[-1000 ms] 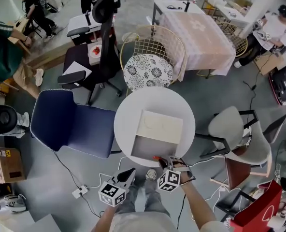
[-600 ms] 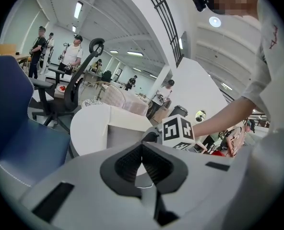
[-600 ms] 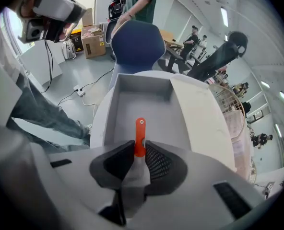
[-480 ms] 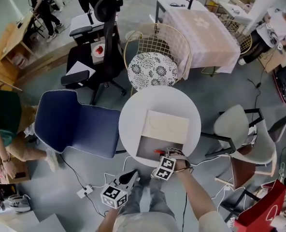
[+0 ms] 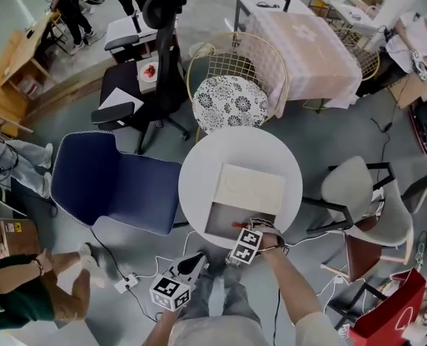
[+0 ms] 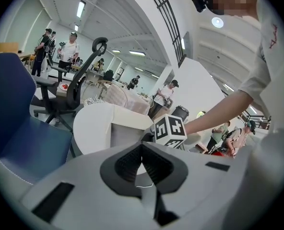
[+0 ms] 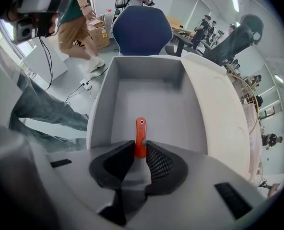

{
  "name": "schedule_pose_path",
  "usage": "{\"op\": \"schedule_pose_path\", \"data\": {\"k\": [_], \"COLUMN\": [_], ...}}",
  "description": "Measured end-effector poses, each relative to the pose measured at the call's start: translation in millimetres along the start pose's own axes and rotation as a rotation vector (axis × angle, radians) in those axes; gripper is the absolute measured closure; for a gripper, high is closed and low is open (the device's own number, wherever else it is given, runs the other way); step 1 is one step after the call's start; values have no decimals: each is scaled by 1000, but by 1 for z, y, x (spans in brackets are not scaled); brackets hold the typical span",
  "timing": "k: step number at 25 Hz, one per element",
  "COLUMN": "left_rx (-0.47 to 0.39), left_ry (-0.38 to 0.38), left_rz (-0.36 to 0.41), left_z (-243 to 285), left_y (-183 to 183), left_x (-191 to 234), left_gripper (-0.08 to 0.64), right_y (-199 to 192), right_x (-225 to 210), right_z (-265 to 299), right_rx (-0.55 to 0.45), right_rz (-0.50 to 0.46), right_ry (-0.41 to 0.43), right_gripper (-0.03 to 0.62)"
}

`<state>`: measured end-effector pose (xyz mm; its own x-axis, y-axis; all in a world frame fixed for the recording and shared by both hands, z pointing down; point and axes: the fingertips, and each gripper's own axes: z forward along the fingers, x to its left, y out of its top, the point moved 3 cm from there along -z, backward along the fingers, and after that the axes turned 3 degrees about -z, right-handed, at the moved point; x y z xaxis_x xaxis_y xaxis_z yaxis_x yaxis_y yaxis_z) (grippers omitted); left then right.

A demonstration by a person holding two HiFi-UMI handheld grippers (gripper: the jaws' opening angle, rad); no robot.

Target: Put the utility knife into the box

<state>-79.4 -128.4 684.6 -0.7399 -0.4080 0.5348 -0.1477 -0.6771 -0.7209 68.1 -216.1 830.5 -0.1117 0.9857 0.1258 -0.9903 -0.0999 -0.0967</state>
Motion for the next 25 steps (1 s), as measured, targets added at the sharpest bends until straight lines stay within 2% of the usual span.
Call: {"op": "schedule_pose_path", "data": {"k": [10,15,19,25], "left_rx": [-2,-5,-4,-11], "left_ry": [6,16,17,3], "left_rz": [3,5,7,18], "left_z": [-1,-5,-3,4], "left_y": [0,-3,-2,-1], "left_x": [-1,-1,-3,-13], "left_gripper": [548,548,548,548], "right_y": [-4,-8,-8,-2], "right_x": [-2,-10,-11,-13], "right_z": [-1,-6,-16,-33], "right_rx": [-56,-72,-108,-166], "right_rz": [64,55,7,7], "right_ry": [-18,-49,-105,-147], "right_gripper": [506,425,422,422]}}
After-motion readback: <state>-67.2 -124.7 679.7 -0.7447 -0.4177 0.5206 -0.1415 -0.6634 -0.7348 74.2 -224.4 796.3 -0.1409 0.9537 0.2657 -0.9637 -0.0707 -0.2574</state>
